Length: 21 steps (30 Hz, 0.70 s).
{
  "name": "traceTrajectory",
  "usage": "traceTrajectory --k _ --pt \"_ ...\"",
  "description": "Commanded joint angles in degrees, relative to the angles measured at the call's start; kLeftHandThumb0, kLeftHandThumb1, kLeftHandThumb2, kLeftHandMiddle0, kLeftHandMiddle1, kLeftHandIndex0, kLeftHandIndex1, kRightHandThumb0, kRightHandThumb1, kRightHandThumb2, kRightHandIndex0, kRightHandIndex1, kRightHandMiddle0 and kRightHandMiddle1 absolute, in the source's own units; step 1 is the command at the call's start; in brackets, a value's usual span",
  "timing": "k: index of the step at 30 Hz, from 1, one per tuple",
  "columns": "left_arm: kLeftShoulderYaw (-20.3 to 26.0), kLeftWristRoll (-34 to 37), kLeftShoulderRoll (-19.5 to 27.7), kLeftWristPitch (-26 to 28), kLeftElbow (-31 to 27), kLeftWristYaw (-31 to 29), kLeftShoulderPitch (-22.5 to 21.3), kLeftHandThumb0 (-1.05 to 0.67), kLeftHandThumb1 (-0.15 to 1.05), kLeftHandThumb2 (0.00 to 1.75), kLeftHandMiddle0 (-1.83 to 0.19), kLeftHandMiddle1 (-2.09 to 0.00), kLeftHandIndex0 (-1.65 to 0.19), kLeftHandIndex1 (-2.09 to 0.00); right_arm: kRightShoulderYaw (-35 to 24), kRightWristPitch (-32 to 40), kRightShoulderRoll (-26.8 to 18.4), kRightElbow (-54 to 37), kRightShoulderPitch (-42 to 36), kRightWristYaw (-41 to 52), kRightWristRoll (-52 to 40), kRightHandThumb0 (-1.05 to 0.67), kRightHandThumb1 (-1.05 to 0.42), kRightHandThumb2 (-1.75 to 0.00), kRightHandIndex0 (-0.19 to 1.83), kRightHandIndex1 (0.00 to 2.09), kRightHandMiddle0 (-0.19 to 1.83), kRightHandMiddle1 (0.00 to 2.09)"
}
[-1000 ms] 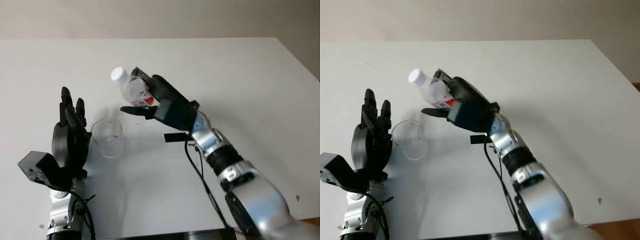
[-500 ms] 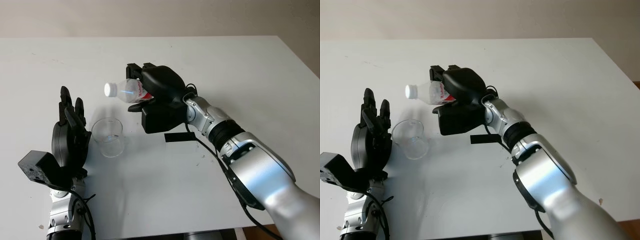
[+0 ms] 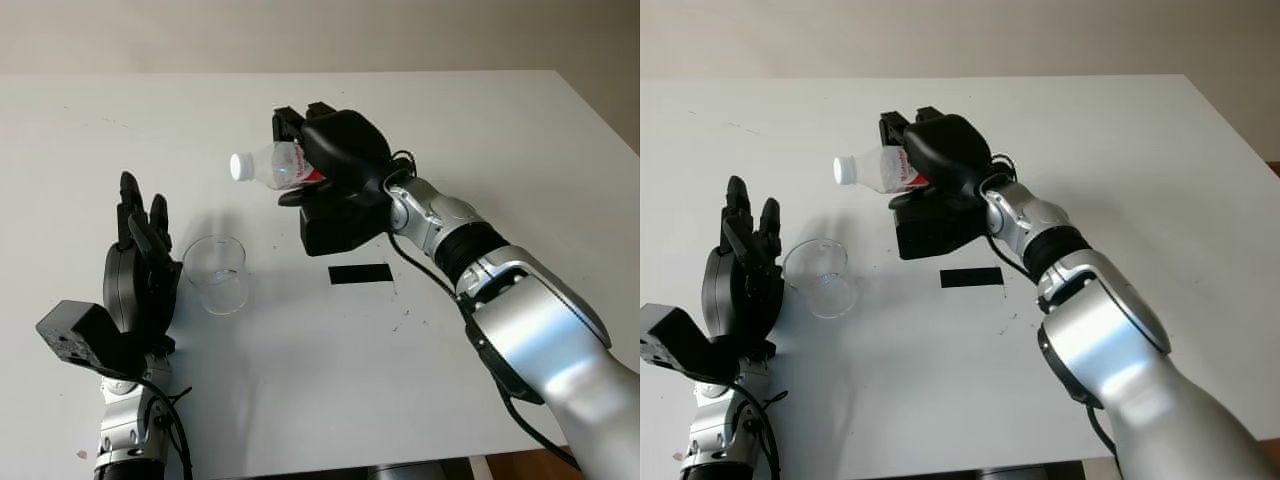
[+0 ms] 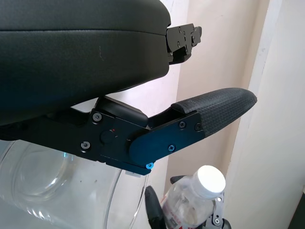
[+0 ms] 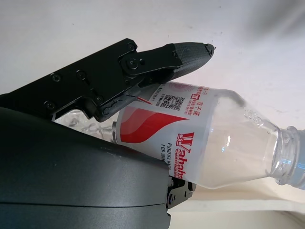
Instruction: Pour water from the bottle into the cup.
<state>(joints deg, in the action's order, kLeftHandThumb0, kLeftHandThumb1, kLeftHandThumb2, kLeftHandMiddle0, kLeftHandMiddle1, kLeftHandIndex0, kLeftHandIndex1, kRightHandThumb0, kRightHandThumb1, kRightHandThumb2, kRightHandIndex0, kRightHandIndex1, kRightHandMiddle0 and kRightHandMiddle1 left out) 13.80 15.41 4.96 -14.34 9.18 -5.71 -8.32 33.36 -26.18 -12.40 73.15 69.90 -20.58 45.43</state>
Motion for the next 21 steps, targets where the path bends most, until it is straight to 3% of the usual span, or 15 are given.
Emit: traceTrajectory --k 1,21 --pt "0.02 0.04 -0.39 -0.25 -0.09 -0.1 -0.36 -0.87 1.05 0.82 0.19 -0.31 0.13 0.0 0.35 -1.02 -0.7 -0.29 2.16 -1.22 0.49 -0.4 -1.05 -0.33 0.97 2.09 0.55 2.09" --pt "-0.3 -0.6 -0.38 -0.24 -0.28 0.25 -0.39 -0.87 1.05 0.84 0.19 -0.28 0.13 0.0 4.68 -6.04 -2.13 -0.73 2.18 -10.97 5.42 -0.43 -1.05 -0.33 1.0 2.09 0.66 2.09"
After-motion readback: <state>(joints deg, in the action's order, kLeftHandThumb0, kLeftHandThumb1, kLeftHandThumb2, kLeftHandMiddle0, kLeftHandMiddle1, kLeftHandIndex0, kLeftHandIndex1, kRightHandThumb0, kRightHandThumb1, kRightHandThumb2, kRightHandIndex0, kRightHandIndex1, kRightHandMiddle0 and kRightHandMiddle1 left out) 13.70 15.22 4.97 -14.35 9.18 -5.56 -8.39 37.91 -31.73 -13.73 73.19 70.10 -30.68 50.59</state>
